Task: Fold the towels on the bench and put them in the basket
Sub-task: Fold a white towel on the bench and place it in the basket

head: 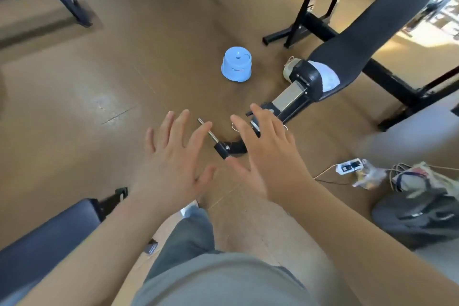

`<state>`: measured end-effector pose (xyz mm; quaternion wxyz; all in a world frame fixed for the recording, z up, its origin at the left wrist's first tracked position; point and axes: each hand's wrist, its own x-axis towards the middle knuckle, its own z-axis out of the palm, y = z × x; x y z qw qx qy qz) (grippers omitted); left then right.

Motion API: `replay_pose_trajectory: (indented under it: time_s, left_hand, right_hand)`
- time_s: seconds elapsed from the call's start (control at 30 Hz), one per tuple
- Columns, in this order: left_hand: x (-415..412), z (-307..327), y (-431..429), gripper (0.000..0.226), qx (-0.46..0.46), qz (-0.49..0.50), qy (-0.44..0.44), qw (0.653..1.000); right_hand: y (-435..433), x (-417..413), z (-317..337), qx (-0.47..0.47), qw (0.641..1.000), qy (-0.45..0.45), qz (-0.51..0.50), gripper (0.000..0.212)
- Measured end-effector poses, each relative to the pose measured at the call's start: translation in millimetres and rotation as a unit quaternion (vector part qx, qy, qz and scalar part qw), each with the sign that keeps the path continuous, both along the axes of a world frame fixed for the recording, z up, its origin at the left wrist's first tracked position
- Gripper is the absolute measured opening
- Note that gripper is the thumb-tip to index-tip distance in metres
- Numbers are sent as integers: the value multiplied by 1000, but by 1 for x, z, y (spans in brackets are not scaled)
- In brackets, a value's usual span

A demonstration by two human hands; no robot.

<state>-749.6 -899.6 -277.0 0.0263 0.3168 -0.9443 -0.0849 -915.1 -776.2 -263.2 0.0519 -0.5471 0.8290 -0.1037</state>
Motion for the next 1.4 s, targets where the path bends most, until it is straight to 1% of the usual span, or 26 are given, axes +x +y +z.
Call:
replay_pose_trajectory:
  time_s: [0.2,0.37,0.63,0.83,0.93,1.03,1.17,1.27,1.4]
  left_hand:
    - [-19,14,-152,80,10,7,-26,1000]
    - [-43,21,-260,78,7,9,-45,999]
    - [-108,8,-409,77,20,38,-49,998]
    - [-173,16,-506,76,38,74,-43,996]
    - [-209,22,-547,76,34,76,-41,996]
    - [-249,27,-587,75,30,51,-32,998]
    - [-308,26,-643,75,29,-8,-34,999]
    - [-358,17,-690,76,30,-71,-43,996]
    - [-428,7,-748,75,23,-159,-54,986]
  right_hand:
    - [-158,-19,2,3,999,-34,6,75]
    - [-270,-45,8,-1,999,-38,10,77]
    - [-429,-119,-10,29,997,-60,42,81]
    - [-526,-189,1,35,996,-63,44,78]
    - [-566,-224,6,30,997,-54,36,77]
    - [-598,-258,8,33,998,-53,0,77]
    - [-632,-296,2,31,995,-63,-74,77]
    - [-658,-326,-5,38,988,-62,-137,79]
    - [-692,-364,-14,17,973,-56,-224,76]
